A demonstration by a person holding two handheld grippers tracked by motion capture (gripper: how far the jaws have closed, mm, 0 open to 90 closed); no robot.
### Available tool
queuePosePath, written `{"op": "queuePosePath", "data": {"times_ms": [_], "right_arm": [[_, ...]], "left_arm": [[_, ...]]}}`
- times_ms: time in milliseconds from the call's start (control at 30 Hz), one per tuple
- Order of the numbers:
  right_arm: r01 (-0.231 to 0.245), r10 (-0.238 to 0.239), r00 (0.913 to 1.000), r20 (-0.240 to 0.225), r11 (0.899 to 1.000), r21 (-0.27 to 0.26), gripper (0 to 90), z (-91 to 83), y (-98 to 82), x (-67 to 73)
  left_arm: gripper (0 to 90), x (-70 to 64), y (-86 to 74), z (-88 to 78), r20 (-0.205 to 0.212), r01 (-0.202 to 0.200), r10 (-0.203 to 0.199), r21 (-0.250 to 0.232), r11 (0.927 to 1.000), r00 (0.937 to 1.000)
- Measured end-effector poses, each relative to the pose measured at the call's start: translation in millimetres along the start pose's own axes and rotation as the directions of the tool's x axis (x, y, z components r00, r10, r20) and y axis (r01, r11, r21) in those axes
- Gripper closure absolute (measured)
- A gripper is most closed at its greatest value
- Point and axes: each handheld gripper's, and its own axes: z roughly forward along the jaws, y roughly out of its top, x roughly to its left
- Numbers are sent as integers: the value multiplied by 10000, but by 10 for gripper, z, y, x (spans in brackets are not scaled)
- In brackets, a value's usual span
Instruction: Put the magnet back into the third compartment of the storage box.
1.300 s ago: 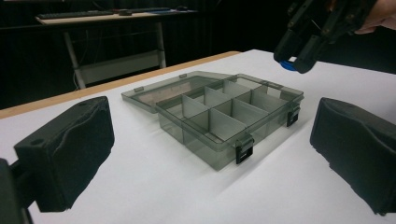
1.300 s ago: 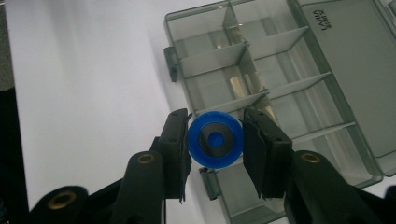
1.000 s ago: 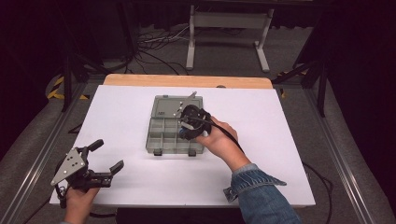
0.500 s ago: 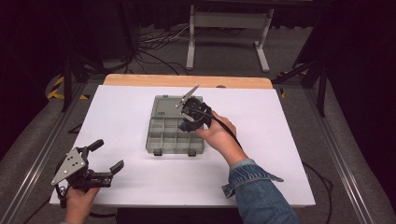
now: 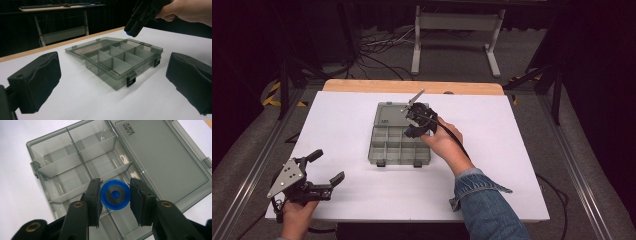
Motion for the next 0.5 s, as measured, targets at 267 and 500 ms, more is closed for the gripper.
{"op": "queuePosePath", "data": {"times_ms": [267,500], "right_arm": [[-63,62,10000,56,9998,168,620,132,5,-36],[-106,103,9999,90,9992,384,620,246,-3,-79]], "left_arm": [[5,1,-1,1,-21,1,-1,-22,10000,10000],[5,0,-1,1,-13,19,-19,-65,10000,10000]]}}
